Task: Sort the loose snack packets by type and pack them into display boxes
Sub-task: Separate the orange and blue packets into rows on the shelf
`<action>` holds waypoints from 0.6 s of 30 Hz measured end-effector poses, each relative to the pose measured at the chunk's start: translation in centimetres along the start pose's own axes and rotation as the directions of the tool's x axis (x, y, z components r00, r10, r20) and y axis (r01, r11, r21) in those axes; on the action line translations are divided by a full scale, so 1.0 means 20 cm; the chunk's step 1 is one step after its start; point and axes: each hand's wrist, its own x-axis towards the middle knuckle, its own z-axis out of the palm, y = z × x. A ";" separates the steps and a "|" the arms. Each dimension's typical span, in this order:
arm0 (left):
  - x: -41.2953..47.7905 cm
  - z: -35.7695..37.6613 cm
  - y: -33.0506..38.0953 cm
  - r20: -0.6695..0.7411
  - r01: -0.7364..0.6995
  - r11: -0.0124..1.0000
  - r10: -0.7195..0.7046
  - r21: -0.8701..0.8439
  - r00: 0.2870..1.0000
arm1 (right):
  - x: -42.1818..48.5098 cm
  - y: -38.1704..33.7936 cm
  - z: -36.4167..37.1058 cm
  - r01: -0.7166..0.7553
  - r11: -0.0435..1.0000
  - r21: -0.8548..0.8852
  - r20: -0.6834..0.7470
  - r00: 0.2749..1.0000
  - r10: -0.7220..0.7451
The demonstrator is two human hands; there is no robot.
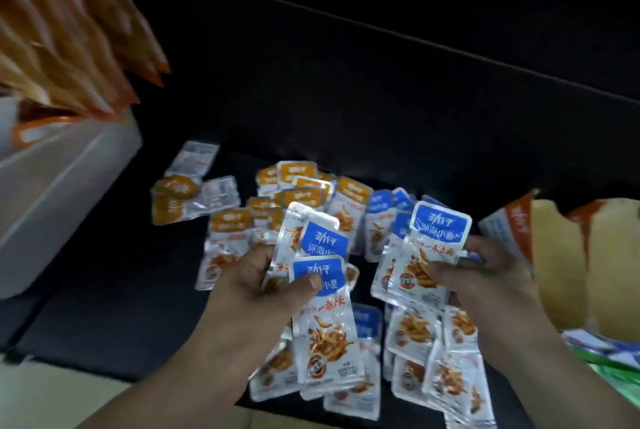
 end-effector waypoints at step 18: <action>0.01 0.30 -0.03 0.031 -0.081 0.990 0.085 -0.119 0.996 | -0.17 -0.03 0.00 0.102 0.992 -0.075 0.348 0.935 -0.070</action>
